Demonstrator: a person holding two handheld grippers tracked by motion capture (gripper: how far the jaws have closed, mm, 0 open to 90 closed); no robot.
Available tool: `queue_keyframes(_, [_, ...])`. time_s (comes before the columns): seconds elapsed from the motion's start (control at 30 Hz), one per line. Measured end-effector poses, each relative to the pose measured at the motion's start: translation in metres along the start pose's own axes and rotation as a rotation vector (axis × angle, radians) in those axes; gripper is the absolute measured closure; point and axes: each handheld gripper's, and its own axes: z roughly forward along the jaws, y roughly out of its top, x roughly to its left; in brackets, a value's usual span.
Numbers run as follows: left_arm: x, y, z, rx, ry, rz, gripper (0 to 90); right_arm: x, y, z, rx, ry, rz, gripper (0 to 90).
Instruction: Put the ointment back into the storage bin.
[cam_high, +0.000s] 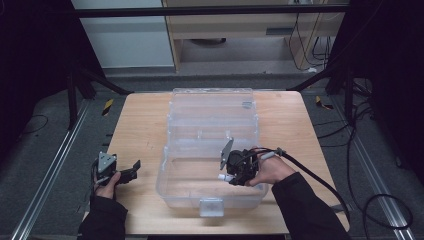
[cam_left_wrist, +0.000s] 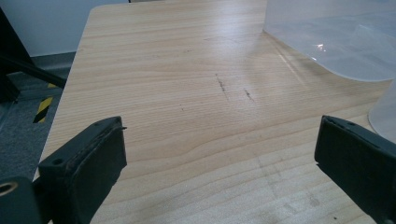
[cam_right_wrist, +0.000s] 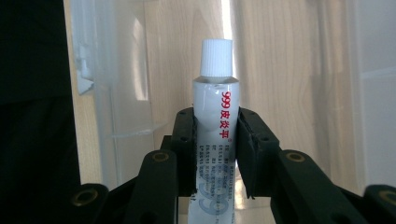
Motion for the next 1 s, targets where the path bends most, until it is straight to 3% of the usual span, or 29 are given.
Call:
queue_keyframes(0.2, [0.000, 0.000, 0.000, 0.000, 0.001, 0.000, 1.6, 0.000, -0.001, 0.012, 0.021, 0.011, -0.023, 69.9])
queue_keyframes(1.0, [0.000, 0.000, 0.000, 0.000, 0.000, -0.002, 1.6, -0.003, -0.004, 0.046, 0.092, 0.042, -0.036, 69.7])
